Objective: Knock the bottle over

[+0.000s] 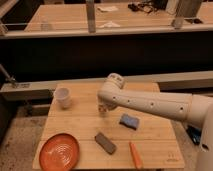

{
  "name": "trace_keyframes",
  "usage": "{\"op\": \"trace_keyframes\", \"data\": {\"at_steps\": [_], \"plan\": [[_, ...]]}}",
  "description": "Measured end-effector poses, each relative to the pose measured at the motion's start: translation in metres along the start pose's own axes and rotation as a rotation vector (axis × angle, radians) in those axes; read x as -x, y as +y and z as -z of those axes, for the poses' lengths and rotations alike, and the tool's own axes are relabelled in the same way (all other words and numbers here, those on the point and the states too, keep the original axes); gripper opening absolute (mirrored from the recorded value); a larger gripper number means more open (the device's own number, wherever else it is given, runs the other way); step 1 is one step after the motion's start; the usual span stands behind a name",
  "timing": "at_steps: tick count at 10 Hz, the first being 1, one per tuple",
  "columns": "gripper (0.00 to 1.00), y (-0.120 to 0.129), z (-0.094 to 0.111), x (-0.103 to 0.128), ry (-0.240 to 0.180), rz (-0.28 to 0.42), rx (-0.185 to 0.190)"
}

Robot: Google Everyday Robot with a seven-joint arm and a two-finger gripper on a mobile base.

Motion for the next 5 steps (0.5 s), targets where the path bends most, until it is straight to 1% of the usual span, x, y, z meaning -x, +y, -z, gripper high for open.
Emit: {"op": "trace_keyframes", "data": {"at_steps": [5], "plan": [[0.14,-0.0024,0.0009,0.0032,0.001,0.011,-0.013]]}}
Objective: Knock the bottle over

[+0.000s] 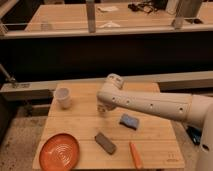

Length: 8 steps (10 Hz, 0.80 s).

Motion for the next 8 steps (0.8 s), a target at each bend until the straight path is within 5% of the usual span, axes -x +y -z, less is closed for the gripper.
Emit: {"op": "trace_keyframes", "data": {"at_steps": [8], "plan": [[0.14,-0.0052,-0.0013,0.0001,-0.002,0.018,-0.018]]}}
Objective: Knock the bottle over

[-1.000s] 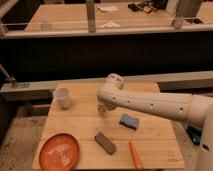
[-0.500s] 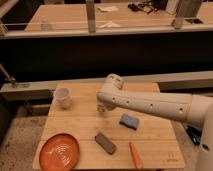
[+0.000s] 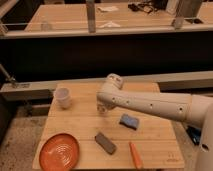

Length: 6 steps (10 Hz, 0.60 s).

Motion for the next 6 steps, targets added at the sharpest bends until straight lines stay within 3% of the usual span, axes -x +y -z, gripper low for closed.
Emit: {"op": "trace_keyframes", "data": {"at_steps": [6], "plan": [[0.14,-0.0041,-0.0013,0.001,-0.002,0.015,-0.011]]}}
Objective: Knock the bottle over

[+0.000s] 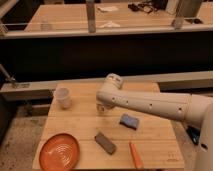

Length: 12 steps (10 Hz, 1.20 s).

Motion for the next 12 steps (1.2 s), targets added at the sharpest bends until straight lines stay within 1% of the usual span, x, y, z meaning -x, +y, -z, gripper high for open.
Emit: {"op": "trace_keyframes", "data": {"at_steps": [12], "plan": [[0.14,0.0006,-0.0027,-0.0032,-0.012,0.023,-0.024]]}}
